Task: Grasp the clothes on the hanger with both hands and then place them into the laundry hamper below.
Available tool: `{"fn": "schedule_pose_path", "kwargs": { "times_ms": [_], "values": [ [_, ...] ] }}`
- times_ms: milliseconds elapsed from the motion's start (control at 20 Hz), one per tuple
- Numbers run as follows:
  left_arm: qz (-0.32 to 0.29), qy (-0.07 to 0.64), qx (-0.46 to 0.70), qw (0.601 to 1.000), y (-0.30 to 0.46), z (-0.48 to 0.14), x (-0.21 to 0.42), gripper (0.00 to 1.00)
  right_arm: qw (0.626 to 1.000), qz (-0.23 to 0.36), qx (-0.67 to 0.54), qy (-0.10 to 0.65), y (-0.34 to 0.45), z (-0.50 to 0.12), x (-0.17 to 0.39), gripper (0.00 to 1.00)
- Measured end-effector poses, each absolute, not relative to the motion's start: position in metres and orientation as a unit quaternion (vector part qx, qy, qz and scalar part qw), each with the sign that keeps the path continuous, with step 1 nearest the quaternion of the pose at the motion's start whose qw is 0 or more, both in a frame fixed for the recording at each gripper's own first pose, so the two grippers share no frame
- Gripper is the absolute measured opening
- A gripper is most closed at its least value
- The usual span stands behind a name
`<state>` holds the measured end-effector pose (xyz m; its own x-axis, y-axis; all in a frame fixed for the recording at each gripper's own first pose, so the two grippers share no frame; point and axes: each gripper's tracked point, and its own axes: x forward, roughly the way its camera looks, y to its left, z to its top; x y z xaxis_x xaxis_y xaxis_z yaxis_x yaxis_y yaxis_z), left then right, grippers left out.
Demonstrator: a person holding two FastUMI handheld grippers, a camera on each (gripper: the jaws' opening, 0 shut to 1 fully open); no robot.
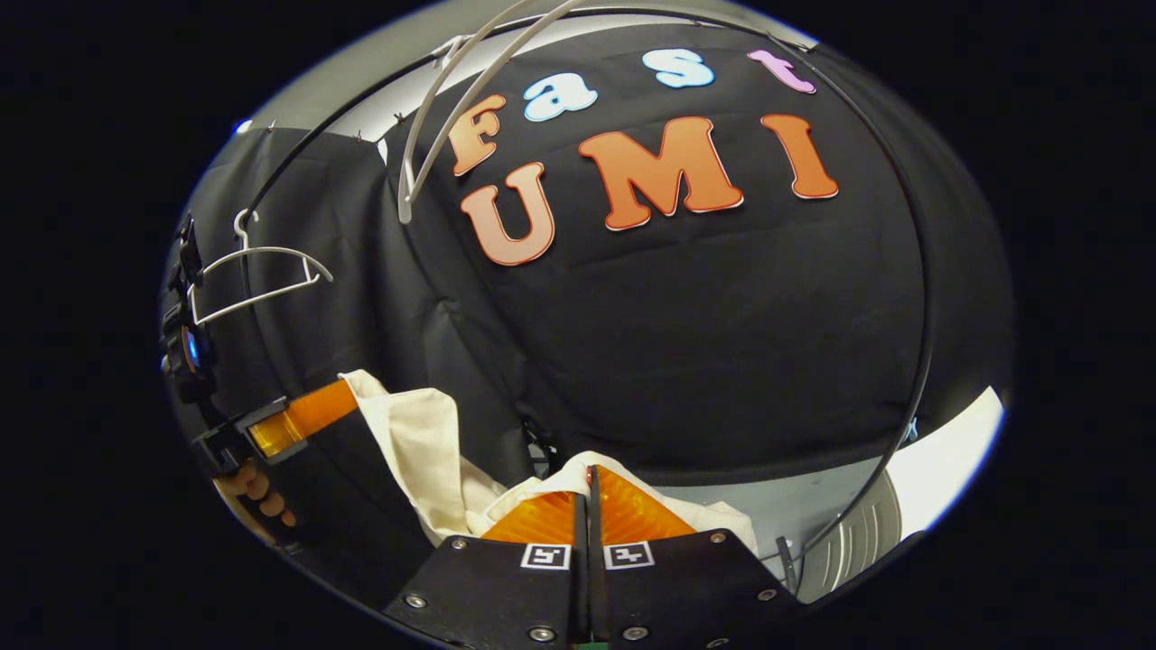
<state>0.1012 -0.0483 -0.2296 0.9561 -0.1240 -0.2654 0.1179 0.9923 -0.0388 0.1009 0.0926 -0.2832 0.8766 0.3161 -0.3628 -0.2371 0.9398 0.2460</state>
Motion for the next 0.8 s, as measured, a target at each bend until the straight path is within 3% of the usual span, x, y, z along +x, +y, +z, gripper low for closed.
{"fn": "schedule_pose_path", "kwargs": {
  "times_ms": [400,800],
  "values": [
    [-0.048,0.206,-0.028,0.977,-0.051,-0.342,0.076,0.07,0.951,0.132,0.116,0.253,0.099,-0.398,0.091,0.00],
    [-0.026,0.348,-0.079,0.934,-0.047,-0.504,0.043,0.07,0.924,0.076,0.139,0.347,0.069,-0.560,0.078,0.00]
  ]
}}
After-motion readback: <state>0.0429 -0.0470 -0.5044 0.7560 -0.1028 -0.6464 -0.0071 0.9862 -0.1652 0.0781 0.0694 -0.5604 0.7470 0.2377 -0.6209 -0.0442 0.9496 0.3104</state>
